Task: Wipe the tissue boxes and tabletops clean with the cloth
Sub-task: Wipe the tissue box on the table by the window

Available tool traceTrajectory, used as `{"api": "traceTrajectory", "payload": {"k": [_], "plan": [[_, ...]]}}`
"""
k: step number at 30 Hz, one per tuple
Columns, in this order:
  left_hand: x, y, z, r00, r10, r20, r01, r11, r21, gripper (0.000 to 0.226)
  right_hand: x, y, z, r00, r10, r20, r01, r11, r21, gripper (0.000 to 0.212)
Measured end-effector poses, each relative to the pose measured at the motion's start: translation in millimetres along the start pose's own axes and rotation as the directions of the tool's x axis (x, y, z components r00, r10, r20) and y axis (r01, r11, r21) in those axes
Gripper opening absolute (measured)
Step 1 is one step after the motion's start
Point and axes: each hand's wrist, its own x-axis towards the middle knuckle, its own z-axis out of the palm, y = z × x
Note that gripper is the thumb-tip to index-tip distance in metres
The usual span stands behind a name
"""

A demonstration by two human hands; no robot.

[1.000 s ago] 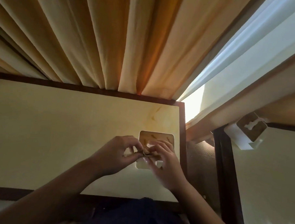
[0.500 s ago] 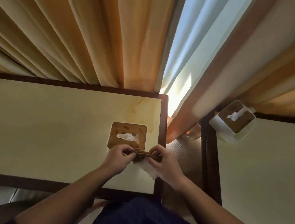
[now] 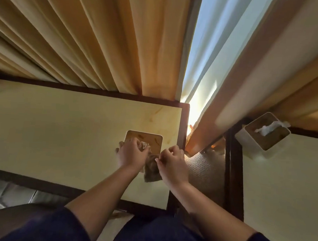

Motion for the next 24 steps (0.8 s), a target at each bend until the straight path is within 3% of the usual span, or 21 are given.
{"api": "traceTrajectory", "payload": {"k": [4,6,11,14,17,19,21,24], "plan": [[18,-6,0,0.996,0.08,0.029,-0.081,0.996,0.042,0.015,0,-2,6,0.953,-0.303,0.027,0.297,0.908,-0.295,0.021],[25,-8,-2,0.993,0.098,0.072,-0.104,0.992,0.077,0.015,0,-4,6,0.929,-0.364,0.063,0.361,0.859,-0.363,0.015],[41,-8,-8,0.972,0.135,0.194,-0.173,0.965,0.194,0.02,0,-16,1,0.94,-0.335,0.059,0.333,0.866,-0.374,0.018],[49,-1,-11,0.938,0.203,0.28,-0.287,0.91,0.3,0.028,1,-19,1,0.951,-0.304,0.065,0.306,0.882,-0.358,0.011],[49,-5,-17,0.888,0.318,0.331,-0.418,0.858,0.298,0.037,2,-26,1,0.964,-0.263,0.025,0.255,0.902,-0.349,0.007],[47,-18,-23,0.876,0.387,0.289,-0.451,0.869,0.204,0.037,1,-31,4,0.976,-0.219,-0.005,0.204,0.917,-0.344,0.009],[50,-36,-25,0.875,0.456,0.159,-0.473,0.876,0.092,0.03,-1,-34,8,0.981,-0.192,-0.018,0.178,0.936,-0.304,0.012],[55,-55,-15,0.807,0.589,0.036,-0.59,0.805,0.053,0.032,-2,-37,11,0.989,-0.148,0.019,0.148,0.957,-0.251,0.015]]}}
